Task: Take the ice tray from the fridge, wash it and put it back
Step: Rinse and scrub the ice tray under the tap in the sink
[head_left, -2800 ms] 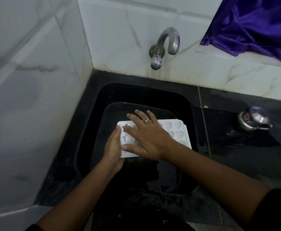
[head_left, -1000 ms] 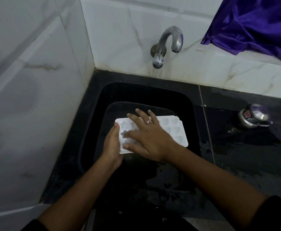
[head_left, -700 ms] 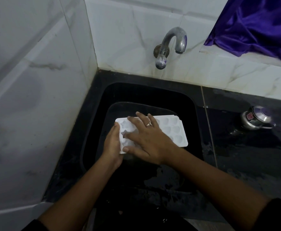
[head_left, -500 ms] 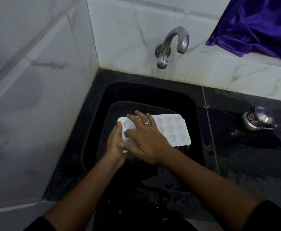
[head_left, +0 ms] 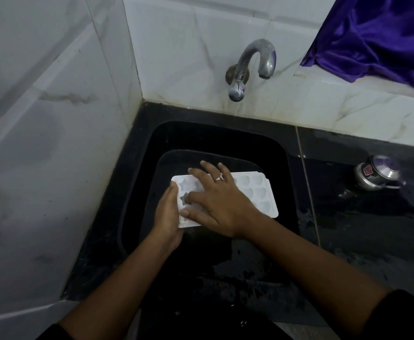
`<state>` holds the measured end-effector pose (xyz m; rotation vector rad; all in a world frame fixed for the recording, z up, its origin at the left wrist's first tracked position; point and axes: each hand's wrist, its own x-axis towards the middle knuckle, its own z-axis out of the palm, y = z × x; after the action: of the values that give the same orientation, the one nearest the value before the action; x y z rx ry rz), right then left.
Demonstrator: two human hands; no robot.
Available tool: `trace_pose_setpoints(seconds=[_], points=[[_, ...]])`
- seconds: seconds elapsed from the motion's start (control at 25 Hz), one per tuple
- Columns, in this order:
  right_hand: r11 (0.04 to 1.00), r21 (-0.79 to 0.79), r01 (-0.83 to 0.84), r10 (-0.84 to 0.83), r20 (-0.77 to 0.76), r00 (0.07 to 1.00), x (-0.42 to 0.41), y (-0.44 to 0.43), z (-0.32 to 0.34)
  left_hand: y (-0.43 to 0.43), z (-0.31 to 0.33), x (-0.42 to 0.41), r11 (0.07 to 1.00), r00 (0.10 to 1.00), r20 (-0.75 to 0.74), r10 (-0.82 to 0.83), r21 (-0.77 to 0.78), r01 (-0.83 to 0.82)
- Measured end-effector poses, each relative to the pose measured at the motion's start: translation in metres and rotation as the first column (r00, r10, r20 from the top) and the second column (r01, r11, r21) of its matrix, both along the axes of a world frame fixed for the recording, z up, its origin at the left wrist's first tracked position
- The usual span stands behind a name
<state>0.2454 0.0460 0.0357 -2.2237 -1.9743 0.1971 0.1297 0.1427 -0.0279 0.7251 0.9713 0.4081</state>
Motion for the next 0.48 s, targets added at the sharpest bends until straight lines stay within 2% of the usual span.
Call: trace_pose_setpoints(seconds=[0.12,0.28,0.4,0.48], points=[[0.999,0.009,0.046,-0.046,-0.022,0.999,-0.011,0.010,-0.001,0.001,0.002,0.005,1.000,1.000,0.015,-0.001,-0.020,0.001],[0.999,-0.002,-0.034,0.034,0.020,0.999,-0.001,0.001,-0.004,0.010,0.001,-0.001,0.998,1.000,0.006,0.023,-0.051,-0.022],[0.999,0.018,0.035,-0.035,-0.014,0.999,-0.003,0.011,0.000,0.002,0.004,0.004,1.000,1.000,-0.008,-0.008,-0.021,0.008],[1.000,0.009,0.023,-0.023,0.005,1.000,-0.011,0.012,-0.006,0.006,0.004,0.004,0.999,1.000,-0.009,0.014,-0.047,-0.015]])
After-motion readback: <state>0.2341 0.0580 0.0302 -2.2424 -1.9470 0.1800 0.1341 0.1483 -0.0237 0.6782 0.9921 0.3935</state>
